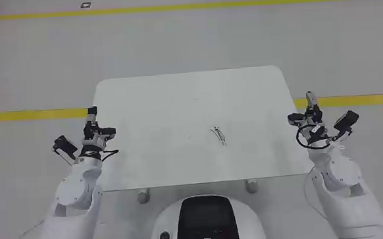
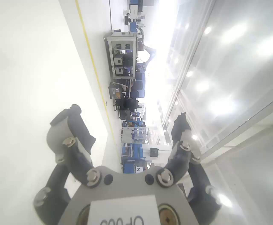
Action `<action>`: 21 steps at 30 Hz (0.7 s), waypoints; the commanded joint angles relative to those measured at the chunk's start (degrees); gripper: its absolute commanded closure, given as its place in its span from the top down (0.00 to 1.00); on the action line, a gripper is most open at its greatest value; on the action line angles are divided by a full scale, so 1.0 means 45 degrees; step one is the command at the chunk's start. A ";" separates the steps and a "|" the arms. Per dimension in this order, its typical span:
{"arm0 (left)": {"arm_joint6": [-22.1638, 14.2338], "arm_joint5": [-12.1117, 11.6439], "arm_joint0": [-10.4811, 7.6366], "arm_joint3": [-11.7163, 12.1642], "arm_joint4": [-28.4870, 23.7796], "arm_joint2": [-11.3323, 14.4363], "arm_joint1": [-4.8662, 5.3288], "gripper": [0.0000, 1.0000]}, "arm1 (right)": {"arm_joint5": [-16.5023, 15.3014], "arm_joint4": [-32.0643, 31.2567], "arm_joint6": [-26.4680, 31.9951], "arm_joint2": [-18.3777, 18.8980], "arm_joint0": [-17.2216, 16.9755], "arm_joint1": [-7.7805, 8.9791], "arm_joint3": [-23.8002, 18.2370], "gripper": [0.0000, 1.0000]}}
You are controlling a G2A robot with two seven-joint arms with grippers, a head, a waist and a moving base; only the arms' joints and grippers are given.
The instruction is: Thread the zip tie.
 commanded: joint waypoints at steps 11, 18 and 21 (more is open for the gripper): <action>0.0000 0.0000 0.0000 0.0000 0.0000 0.0000 0.0000 1.00 | 0.0273 -0.2091 0.1252 -0.0786 0.0939 0.0024 -0.0281 1.00; 0.0000 0.0000 0.0000 0.0000 0.0000 0.0000 0.0000 1.00 | 0.0564 -0.4071 0.1883 -0.2154 0.2006 -0.0037 -0.0053 1.00; 0.0000 0.0000 0.0000 0.0000 0.0000 0.0000 0.0000 1.00 | 0.0564 -0.4071 0.1883 -0.2154 0.2006 -0.0037 -0.0053 1.00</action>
